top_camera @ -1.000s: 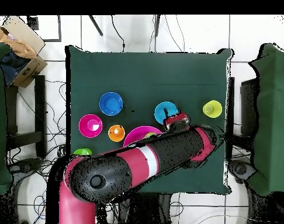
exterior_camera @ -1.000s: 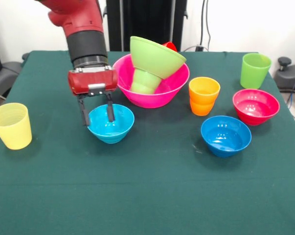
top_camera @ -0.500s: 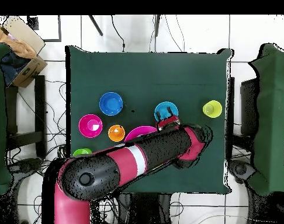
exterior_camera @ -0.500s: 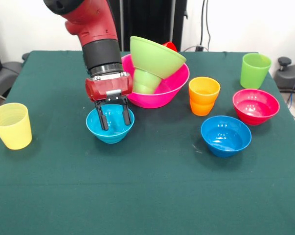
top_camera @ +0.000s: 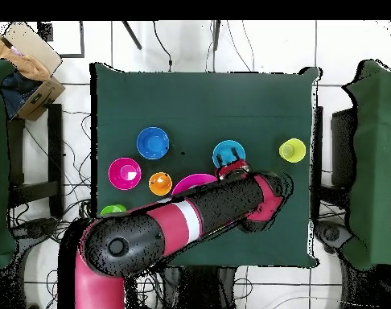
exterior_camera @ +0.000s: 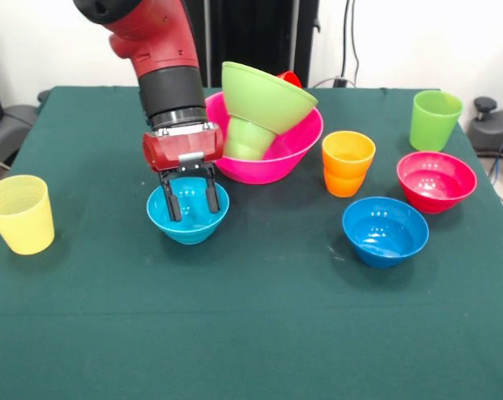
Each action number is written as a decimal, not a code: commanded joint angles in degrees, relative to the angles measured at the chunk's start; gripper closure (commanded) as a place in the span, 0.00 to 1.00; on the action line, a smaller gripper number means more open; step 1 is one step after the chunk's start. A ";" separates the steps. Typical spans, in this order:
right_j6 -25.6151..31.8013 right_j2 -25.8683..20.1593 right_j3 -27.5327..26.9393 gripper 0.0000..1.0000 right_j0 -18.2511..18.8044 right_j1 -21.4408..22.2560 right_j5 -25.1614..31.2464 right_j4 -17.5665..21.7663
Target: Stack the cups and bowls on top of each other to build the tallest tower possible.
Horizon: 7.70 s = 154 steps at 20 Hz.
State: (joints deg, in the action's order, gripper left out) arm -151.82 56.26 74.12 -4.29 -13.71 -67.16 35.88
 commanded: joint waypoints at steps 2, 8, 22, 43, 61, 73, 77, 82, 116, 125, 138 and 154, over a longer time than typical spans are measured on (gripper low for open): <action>3.13 -4.84 -1.34 0.00 -2.34 -1.54 12.88 0.00; 1.53 -4.38 -1.90 0.00 -3.36 -1.54 15.82 3.01; 12.56 -1.62 -1.13 0.00 0.79 2.86 8.87 1.22; 8.21 -2.85 -7.65 0.00 8.63 -1.72 7.21 12.73; 9.38 -1.35 -6.94 0.00 6.72 -2.92 8.41 11.63; 6.76 2.71 -8.61 0.00 3.14 -6.27 14.78 14.92; 6.66 3.23 -8.95 0.00 2.36 -7.08 16.62 15.68; 5.67 3.92 -9.13 0.00 1.26 -7.52 18.59 17.09; 0.91 -10.39 1.35 0.00 3.20 6.48 11.84 6.27; 0.60 -8.36 -0.77 0.00 2.78 4.82 15.46 7.80; 11.21 -6.55 -3.07 0.00 5.21 1.31 15.51 -1.72; 9.33 -7.87 -3.18 0.00 3.39 0.29 14.22 -7.17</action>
State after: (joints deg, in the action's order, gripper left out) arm -151.82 56.08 74.33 0.09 -9.94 -58.37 33.62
